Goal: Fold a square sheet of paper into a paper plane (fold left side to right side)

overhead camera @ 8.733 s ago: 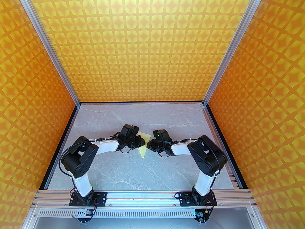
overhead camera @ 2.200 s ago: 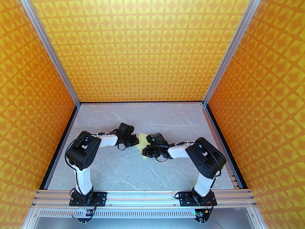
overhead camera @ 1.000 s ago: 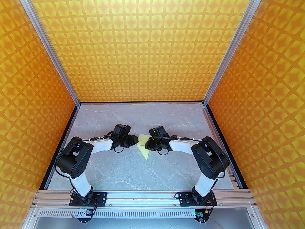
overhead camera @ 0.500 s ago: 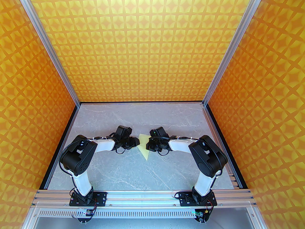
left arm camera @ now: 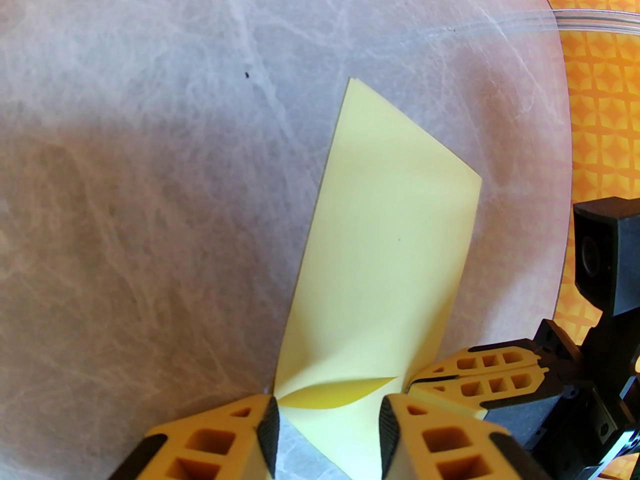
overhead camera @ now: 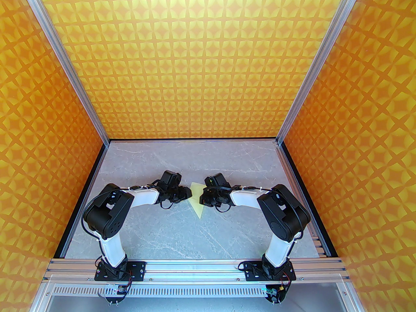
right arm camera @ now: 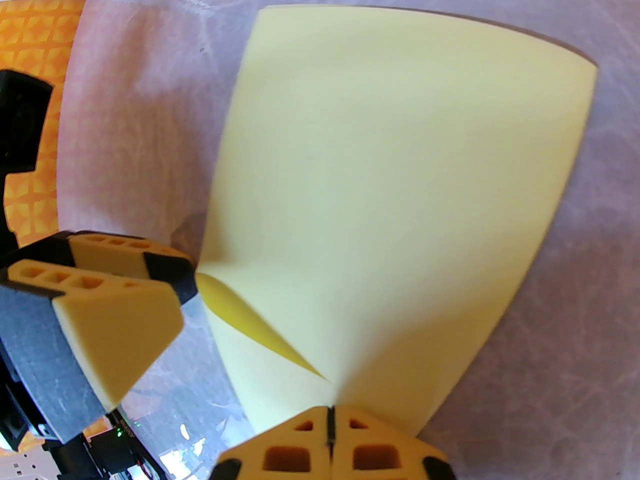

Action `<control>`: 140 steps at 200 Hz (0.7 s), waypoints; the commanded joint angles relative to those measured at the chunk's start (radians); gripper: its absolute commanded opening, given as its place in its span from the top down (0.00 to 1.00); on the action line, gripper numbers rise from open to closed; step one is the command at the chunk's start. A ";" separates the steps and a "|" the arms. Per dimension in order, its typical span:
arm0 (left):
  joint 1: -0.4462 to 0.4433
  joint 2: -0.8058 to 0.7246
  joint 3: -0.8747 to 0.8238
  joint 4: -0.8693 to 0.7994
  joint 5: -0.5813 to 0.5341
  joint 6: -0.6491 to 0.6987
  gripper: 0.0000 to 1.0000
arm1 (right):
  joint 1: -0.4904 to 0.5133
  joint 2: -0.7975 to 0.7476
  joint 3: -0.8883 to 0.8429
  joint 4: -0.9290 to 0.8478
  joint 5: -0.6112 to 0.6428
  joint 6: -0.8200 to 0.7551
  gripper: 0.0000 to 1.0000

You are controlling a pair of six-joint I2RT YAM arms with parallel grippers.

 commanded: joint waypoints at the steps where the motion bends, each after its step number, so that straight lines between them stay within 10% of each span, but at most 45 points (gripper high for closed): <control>1: 0.001 -0.019 0.021 -0.058 -0.061 0.031 0.61 | -0.003 -0.012 -0.020 -0.022 0.047 -0.006 1.00; 140: -0.035 0.011 0.059 -0.045 -0.011 0.053 0.65 | -0.003 -0.006 -0.038 -0.006 0.035 -0.003 1.00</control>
